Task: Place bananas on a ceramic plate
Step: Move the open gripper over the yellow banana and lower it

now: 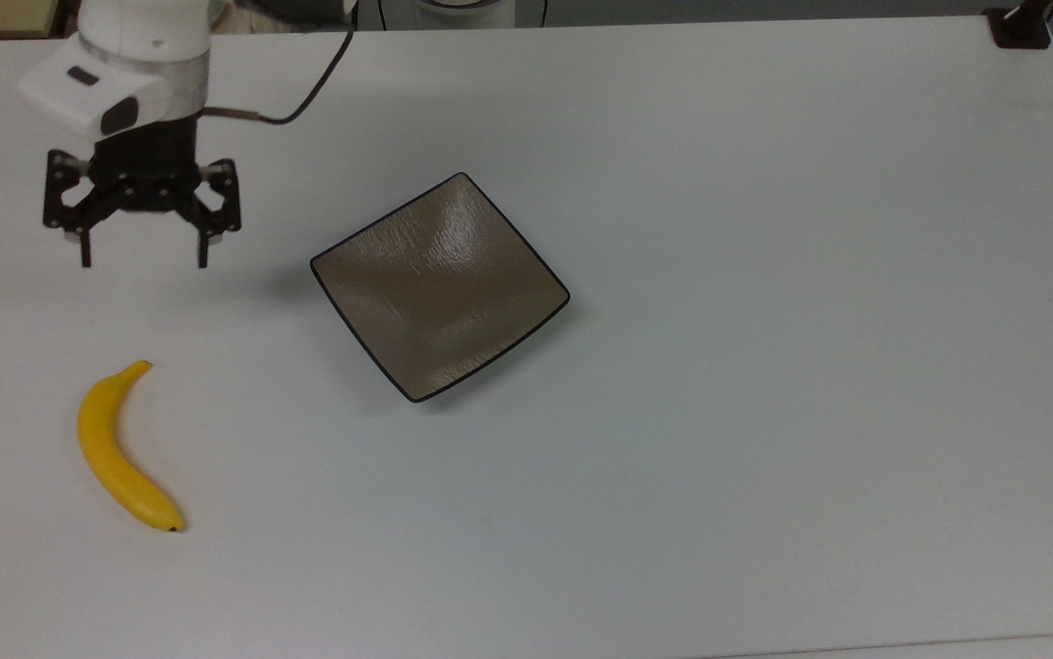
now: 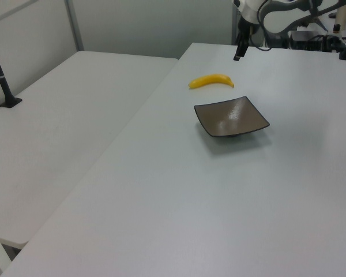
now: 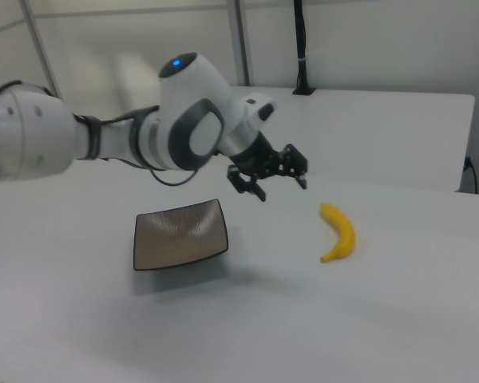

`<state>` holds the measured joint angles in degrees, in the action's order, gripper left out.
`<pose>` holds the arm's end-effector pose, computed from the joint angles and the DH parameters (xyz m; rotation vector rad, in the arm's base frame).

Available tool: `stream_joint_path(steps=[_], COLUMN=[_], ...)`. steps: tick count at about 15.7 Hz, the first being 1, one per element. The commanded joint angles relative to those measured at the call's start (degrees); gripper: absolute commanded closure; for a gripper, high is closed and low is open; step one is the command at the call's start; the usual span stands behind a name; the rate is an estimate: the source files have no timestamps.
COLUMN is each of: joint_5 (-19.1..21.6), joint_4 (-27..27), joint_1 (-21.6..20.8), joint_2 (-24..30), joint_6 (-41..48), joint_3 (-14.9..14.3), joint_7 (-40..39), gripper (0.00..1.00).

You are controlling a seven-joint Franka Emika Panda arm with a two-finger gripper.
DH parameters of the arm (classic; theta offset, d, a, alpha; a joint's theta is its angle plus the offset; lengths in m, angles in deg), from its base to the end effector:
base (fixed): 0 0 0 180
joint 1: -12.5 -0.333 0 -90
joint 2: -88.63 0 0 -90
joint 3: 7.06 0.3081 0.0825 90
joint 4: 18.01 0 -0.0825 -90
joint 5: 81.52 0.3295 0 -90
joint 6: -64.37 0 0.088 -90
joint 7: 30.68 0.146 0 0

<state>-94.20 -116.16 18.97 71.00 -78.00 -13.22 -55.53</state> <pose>0.6335 -0.1393 0.4430 2.7059 0.5060 0.5229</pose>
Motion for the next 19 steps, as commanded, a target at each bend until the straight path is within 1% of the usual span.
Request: stream_joint_path(steps=[1, 4, 7, 10, 12, 15, 16, 19], joint_5=[-0.9, -0.8, -0.4, -0.3, -0.4, -0.8, -0.8, -0.9], joint_4=[7.6, 9.5, 13.2, 16.6, 18.2, 19.4, 20.9, 21.3], joint_1=[1.9, 3.3, 4.3, 5.5, 5.9, 6.5, 6.5, 6.5], joint_2=[-8.9, -13.5, -18.4, -23.8, -25.6, -27.9, -29.6, -30.9], joint_6=[-6.4, -13.6, -17.4, -23.6, -23.8, -24.0, -25.4, -27.0], joint_3=[0.1, 0.1, 0.4, 1.2, 1.4, 2.8, 3.3, 3.3], joint_7=[-1.3, -1.3, -1.1, -0.8, -1.2, -1.3, -1.3, -1.3], gripper=[0.0, 0.0, 0.0, 0.0, 0.0, 0.0, 0.0, 0.0])
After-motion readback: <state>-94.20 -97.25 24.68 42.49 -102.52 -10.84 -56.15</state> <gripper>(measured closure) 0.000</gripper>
